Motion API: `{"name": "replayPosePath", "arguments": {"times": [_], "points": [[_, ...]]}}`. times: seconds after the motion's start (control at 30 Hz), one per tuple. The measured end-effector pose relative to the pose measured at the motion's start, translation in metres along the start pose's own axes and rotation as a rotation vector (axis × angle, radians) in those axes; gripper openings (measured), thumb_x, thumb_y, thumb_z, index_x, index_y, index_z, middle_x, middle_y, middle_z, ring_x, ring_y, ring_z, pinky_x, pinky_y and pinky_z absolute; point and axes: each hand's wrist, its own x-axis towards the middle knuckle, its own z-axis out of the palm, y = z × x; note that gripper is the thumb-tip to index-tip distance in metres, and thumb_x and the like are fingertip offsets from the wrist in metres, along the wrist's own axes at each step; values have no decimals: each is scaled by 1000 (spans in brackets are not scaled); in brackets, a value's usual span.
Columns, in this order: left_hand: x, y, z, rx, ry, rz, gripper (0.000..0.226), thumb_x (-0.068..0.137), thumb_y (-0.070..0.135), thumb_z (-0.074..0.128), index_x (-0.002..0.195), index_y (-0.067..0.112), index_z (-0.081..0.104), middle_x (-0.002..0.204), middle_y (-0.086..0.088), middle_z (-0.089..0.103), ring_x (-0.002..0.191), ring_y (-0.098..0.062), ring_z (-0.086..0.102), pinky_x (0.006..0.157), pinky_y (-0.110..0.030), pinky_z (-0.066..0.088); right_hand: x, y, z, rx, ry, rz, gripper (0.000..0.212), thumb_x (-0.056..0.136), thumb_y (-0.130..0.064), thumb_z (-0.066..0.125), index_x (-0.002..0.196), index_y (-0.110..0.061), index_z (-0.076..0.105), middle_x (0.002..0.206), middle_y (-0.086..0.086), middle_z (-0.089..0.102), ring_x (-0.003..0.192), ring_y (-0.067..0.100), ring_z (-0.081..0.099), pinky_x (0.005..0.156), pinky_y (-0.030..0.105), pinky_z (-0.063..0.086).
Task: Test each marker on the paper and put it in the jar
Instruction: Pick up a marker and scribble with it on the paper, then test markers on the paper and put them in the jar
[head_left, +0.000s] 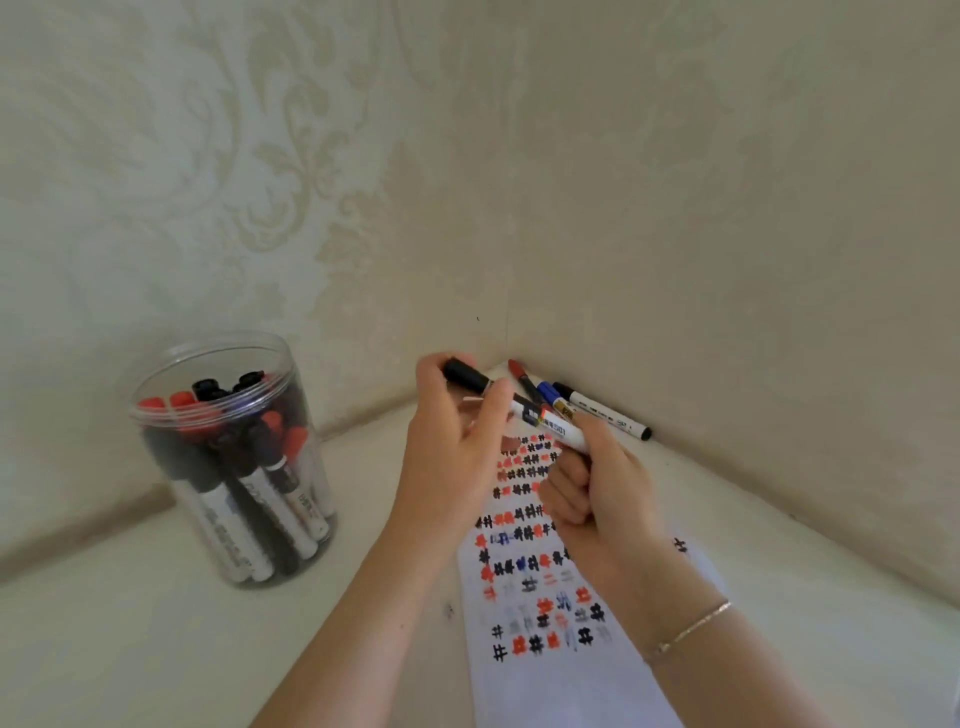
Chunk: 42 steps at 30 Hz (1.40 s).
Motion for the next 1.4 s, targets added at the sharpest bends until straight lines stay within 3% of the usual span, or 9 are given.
{"name": "replayPosePath", "arguments": {"times": [0.2,0.3,0.47,0.63,0.77,0.97,1.1,1.23,1.4], "points": [[23,45,-42,96,343,457,34,97,20,53,126,24,36,94,-4,70,77,-13,70,73,-41,58,10,0,51,-474,-138,-13,51,95,-50,45,75,-7,63,50,4,50,39,15,40,43,25,33],[37,68,-79,165,475,594,31,98,18,49,127,22,38,92,-4,70,77,-21,68,73,-44,58,39,9,52,-971,-106,-249,24,98,-31,48,90,-12,60,68,2,57,50,13,48,47,25,43],[55,81,-127,342,607,613,29,98,20,47,127,23,44,86,6,69,78,-15,68,76,-48,56,89,41,41,-1852,-288,-571,51,88,1,45,134,-21,42,125,4,48,111,21,49,90,31,46],[60,63,-149,563,529,448,27,98,24,49,121,38,45,85,16,68,78,-10,66,75,-44,57,106,61,47,-2295,-389,-670,47,90,-1,45,134,-16,41,130,7,46,121,27,42,100,36,35],[62,59,-154,617,434,349,24,97,26,51,117,39,46,86,12,69,80,-8,66,76,-42,57,113,68,51,-2363,-423,-785,31,85,-5,59,116,-11,56,111,10,59,106,29,54,92,39,40],[65,66,-159,574,301,316,22,95,25,55,111,37,48,85,6,70,77,-10,68,73,-42,58,118,67,56,-2185,-330,-994,47,18,6,80,58,-13,63,53,4,50,38,21,47,40,29,40],[64,63,-162,583,193,244,22,93,21,58,108,35,49,86,7,68,77,-4,67,72,-39,59,106,61,69,-2038,-318,-1006,39,39,0,84,68,-15,64,64,3,50,34,19,43,36,20,7],[62,55,-163,798,15,107,18,89,24,64,95,34,50,93,15,65,85,5,62,73,-18,48,96,59,81,-1992,-326,-923,22,93,-21,48,115,-20,51,104,2,50,79,27,62,53,30,35],[60,57,-167,830,12,82,8,86,30,67,86,29,59,94,10,63,86,2,61,73,-10,41,86,56,94,-1800,-329,-783,32,95,-21,42,127,-24,39,109,-1,57,92,29,61,69,36,47]]}}
